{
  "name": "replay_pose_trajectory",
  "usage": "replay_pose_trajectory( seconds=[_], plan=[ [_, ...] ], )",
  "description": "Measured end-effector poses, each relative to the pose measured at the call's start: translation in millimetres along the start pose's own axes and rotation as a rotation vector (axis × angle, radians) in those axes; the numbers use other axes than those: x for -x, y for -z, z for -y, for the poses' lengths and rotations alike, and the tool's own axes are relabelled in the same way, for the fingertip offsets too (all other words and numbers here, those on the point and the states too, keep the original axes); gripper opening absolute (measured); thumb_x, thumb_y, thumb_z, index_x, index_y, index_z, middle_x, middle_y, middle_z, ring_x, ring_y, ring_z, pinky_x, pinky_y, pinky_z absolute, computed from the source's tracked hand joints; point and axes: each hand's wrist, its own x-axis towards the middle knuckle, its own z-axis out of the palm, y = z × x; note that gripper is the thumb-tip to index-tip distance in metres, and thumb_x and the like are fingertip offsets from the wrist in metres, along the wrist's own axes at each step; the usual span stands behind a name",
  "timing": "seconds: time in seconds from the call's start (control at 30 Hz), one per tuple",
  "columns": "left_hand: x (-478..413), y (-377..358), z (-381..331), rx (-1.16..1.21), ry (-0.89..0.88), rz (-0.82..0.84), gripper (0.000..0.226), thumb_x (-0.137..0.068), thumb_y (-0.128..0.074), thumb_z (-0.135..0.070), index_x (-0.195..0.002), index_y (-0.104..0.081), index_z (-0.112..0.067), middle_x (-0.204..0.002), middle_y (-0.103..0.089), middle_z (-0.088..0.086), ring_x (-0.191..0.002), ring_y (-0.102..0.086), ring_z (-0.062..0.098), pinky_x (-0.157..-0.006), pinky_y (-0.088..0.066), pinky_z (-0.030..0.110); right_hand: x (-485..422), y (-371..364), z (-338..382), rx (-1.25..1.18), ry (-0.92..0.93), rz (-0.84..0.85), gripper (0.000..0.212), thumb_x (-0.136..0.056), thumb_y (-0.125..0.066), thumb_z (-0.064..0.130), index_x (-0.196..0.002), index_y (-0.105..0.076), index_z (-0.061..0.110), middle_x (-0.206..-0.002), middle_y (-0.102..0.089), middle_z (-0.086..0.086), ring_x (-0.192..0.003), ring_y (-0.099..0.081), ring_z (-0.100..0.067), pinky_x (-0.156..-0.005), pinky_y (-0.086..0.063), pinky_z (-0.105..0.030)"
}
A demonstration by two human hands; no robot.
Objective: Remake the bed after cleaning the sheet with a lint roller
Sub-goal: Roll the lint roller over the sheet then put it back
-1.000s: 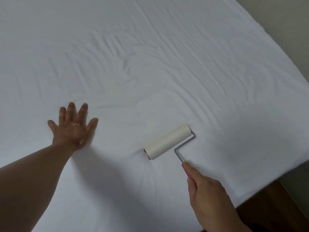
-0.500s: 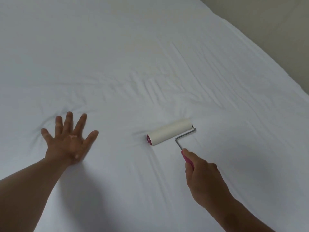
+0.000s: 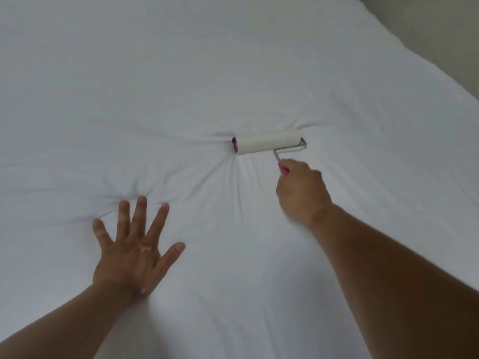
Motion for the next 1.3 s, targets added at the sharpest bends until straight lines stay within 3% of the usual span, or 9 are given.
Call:
replay_pose_trajectory(
  seconds=[0.1, 0.2, 0.37, 0.47, 0.57, 0.7, 0.97, 1.17, 1.3],
  plan=[
    [-1.5, -4.4, -0.6, 0.002, -0.017, -0.045, 0.084, -0.088, 0.0, -0.08, -0.156, 0.016, -0.034, -0.166, 0.016, 0.009, -0.152, 0.016, 0.036, -0.112, 0.003, 0.072, -24.6, -2.6, 10.1, -0.01, 0.007, 0.001, 0.033, -0.095, -0.044, 0.017, -0.121, -0.062, 0.024, -0.113, -0.065, -0.009, -0.101, -0.062, -0.034, -0.088, -0.052, -0.035],
    [0.0, -6.6, 0.4, -0.021, -0.033, -0.03, 0.083, -0.092, -0.01, -0.078, -0.159, 0.004, -0.031, -0.167, 0.004, 0.012, -0.153, 0.004, 0.039, -0.111, -0.005, 0.074, -45.8, -0.9, 18.2, -0.078, 0.015, -0.006, 0.028, -0.097, -0.044, 0.015, -0.116, -0.063, 0.02, -0.113, -0.064, -0.004, -0.1, -0.061, -0.031, -0.087, -0.052, -0.035],
    [-1.2, -5.0, 1.6, -0.038, -0.036, -0.002, 0.084, -0.093, -0.019, -0.075, -0.159, -0.015, -0.024, -0.166, -0.01, 0.016, -0.151, -0.01, 0.043, -0.107, -0.014, 0.077, -75.1, 18.8, 42.6, -0.137, 0.023, -0.122, 0.028, -0.1, -0.045, 0.024, -0.119, -0.066, 0.023, -0.12, -0.066, 0.001, -0.105, -0.061, -0.024, -0.078, -0.041, -0.021],
    [-2.7, -9.0, 1.9, -0.039, -0.032, -0.006, 0.084, -0.093, -0.02, -0.075, -0.159, -0.018, -0.024, -0.166, -0.012, 0.016, -0.151, -0.011, 0.043, -0.107, -0.013, 0.077, -93.2, 29.2, 65.6, -0.185, 0.019, -0.166, 0.03, -0.097, -0.046, 0.018, -0.12, -0.065, 0.018, -0.122, -0.065, -0.002, -0.11, -0.061, -0.026, -0.083, -0.045, -0.023],
    [-3.4, -12.6, 2.6, -0.042, -0.033, -0.016, 0.084, -0.093, -0.02, -0.074, -0.159, -0.018, -0.024, -0.165, -0.013, 0.016, -0.151, -0.011, 0.043, -0.107, -0.012, 0.077, -93.2, 18.0, 71.7, -0.029, 0.05, -0.024, 0.033, -0.095, -0.048, 0.017, -0.125, -0.062, 0.018, -0.129, -0.061, -0.005, -0.117, -0.059, -0.028, -0.092, -0.045, -0.023],
    [-3.5, -13.6, 2.8, -0.036, -0.043, -0.008, 0.083, -0.092, -0.017, -0.076, -0.16, -0.01, -0.027, -0.167, -0.007, 0.014, -0.152, -0.007, 0.042, -0.109, -0.009, 0.076, -48.7, -5.9, 39.3, -0.02, 0.04, -0.005, 0.031, -0.091, -0.042, 0.015, -0.115, -0.06, 0.021, -0.117, -0.062, -0.008, -0.098, -0.059, -0.033, -0.078, -0.046, -0.03],
    [-1.9, -1.1, -2.5, 0.006, 0.014, 0.012, 0.086, -0.076, 0.016, -0.085, -0.148, 0.032, -0.039, -0.163, 0.027, 0.005, -0.149, 0.025, 0.034, -0.112, 0.006, 0.071, 87.1, -3.5, -31.4, 0.03, -0.028, 0.015, 0.025, -0.1, -0.039, 0.024, -0.122, -0.049, 0.03, -0.103, -0.068, -0.005, -0.093, -0.066, -0.033, -0.081, -0.055, -0.037],
    [7.1, 13.4, -7.1, -0.009, 0.026, 0.068, 0.089, -0.078, 0.009, -0.087, -0.153, 0.022, -0.041, -0.166, 0.019, 0.003, -0.152, 0.016, 0.033, -0.112, 0.002, 0.072, 199.8, 4.1, -76.9, 0.011, -0.077, 0.031, 0.035, -0.103, -0.038, 0.032, -0.136, -0.046, 0.039, -0.108, -0.072, 0.0, -0.101, -0.066, -0.03, -0.086, -0.055, -0.039],
    [35.6, 17.9, -20.1, 0.024, -0.008, 0.054, 0.088, -0.085, 0.006, -0.079, -0.158, 0.01, -0.03, -0.167, 0.01, 0.01, -0.152, 0.011, 0.036, -0.114, 0.001, 0.071, 280.7, 8.4, -104.6, 0.005, -0.122, 0.046, 0.042, -0.103, -0.04, 0.034, -0.144, -0.041, 0.041, -0.114, -0.071, 0.002, -0.105, -0.064, -0.031, -0.091, -0.051, -0.039]
  ],
)
